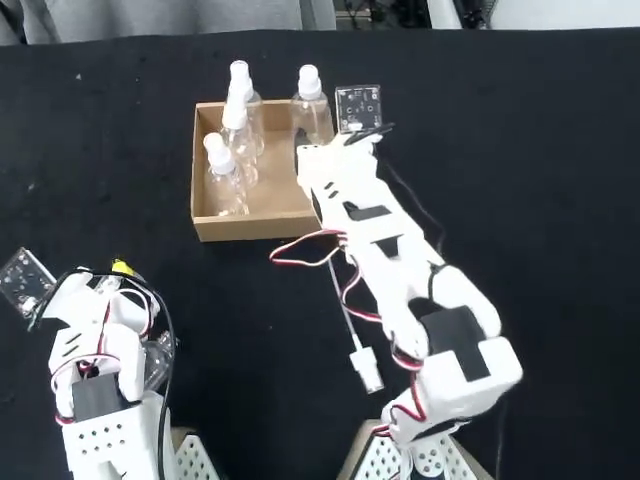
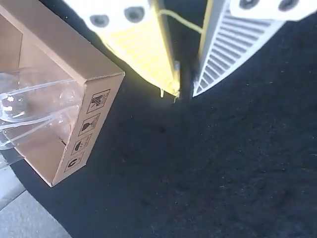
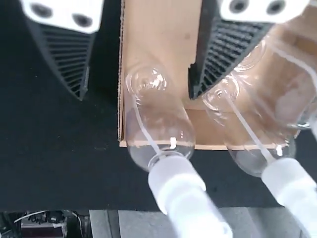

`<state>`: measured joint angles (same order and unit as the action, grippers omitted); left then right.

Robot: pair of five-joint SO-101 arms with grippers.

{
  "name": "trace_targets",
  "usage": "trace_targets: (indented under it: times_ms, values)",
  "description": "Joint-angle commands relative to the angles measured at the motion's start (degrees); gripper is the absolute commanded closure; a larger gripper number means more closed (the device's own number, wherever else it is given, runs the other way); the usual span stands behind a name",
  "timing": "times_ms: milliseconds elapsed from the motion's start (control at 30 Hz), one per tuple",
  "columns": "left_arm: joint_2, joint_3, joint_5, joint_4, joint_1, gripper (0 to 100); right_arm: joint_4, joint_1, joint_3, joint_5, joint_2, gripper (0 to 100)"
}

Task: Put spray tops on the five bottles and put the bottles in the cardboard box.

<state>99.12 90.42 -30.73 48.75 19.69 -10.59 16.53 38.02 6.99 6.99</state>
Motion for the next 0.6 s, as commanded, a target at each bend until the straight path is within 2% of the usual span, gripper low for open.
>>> trace_targets:
  times_ms: [0, 100, 333, 567]
  values:
    - [0.88, -0.57, 0.70, -1.49, 0.57, 96, 0.35, -1.67, 1.71, -0.70, -7.60, 74.0]
    - [0.88, -0.57, 0.70, -1.49, 0.57, 97, 2.99, -1.58, 4.18, -0.79, -11.91, 74.0]
    - [0.88, -0.84, 0.70, -1.49, 0.75, 97, 20.84, -1.32, 4.35, -0.79, -23.87, 74.0]
    - [0.97, -2.51, 0.35, -1.76, 6.37, 97, 35.34, 0.18, 4.62, -0.79, -32.57, 74.0]
